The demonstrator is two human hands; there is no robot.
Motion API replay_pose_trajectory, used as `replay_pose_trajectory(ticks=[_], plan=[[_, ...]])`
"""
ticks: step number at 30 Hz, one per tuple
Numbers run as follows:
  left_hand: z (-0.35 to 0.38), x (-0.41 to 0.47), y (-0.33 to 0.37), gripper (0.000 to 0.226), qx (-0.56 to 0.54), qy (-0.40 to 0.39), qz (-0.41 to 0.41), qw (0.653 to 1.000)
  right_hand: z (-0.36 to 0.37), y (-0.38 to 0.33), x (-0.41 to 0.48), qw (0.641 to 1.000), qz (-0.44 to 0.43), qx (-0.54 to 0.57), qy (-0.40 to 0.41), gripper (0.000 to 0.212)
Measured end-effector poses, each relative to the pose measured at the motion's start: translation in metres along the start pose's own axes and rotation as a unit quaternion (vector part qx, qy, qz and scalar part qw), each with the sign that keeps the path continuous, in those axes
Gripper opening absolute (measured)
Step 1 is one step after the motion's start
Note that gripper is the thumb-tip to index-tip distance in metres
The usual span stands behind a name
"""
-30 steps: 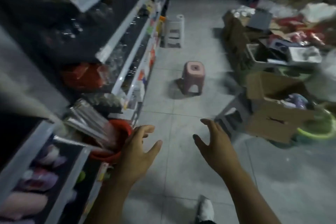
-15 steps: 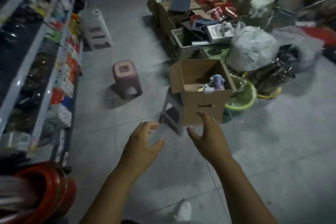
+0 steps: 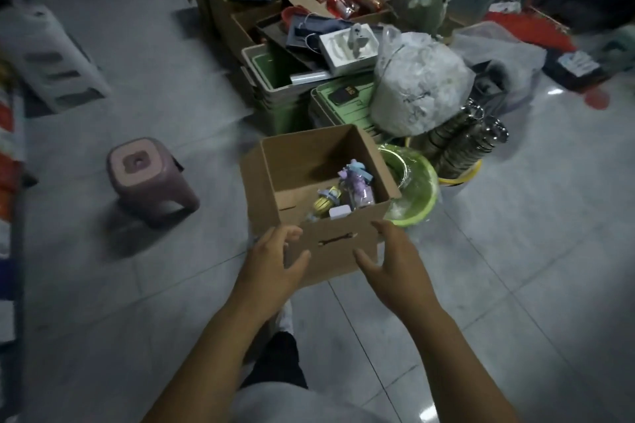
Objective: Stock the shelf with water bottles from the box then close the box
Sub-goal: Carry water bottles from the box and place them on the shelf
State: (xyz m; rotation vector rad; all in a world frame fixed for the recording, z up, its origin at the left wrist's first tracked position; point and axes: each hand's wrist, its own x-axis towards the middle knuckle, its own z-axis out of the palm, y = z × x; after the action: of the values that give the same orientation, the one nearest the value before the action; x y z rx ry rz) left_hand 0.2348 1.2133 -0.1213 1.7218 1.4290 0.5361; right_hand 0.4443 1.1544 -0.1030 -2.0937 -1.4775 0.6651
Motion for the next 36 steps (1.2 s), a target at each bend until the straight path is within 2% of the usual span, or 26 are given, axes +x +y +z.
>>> replay_pose_trajectory(ticks=[2, 5, 8, 15, 17, 20, 23, 27, 31, 36], plan=[[-0.008, 0.059, 0.009, 0.027, 0.007, -0.025, 0.012, 1.000, -0.007, -0.003, 0.045, 1.000, 0.018, -0.008, 0.014, 0.039], [-0.016, 0.141, 0.020, 0.026, 0.002, -0.067, 0.001, 0.998, -0.011, -0.008, 0.105, 0.998, 0.061, -0.005, 0.024, 0.046], [-0.007, 0.209, 0.015, 0.021, -0.009, -0.076, -0.022, 0.997, -0.004, 0.000, 0.162, 0.996, 0.088, 0.000, 0.009, 0.044], [0.073, 0.310, -0.050, 0.020, -0.001, -0.115, -0.137, 0.984, 0.058, 0.073, 0.290, 0.983, 0.170, 0.024, -0.070, 0.017], [0.103, 0.328, -0.072, 0.020, 0.014, -0.137, -0.181, 0.974, 0.085, 0.102, 0.319, 0.971, 0.215, 0.039, -0.098, 0.038], [0.143, 0.343, -0.099, 0.043, 0.036, -0.162, -0.260, 0.951, 0.115, 0.134, 0.354, 0.950, 0.282, 0.040, -0.129, 0.088], [0.178, 0.342, -0.124, 0.071, 0.028, -0.195, -0.310, 0.930, 0.138, 0.156, 0.372, 0.935, 0.303, 0.003, -0.186, 0.106], [0.213, 0.354, -0.149, 0.086, 0.077, -0.212, -0.342, 0.912, 0.169, 0.183, 0.382, 0.922, 0.327, -0.022, -0.204, 0.119], [0.233, 0.374, -0.170, 0.106, 0.171, -0.231, -0.334, 0.897, 0.194, 0.202, 0.386, 0.931, 0.322, 0.010, -0.172, 0.123], [0.233, 0.387, -0.192, 0.091, 0.200, -0.203, -0.322, 0.903, 0.201, 0.204, 0.385, 0.942, 0.311, 0.015, -0.124, 0.112]])
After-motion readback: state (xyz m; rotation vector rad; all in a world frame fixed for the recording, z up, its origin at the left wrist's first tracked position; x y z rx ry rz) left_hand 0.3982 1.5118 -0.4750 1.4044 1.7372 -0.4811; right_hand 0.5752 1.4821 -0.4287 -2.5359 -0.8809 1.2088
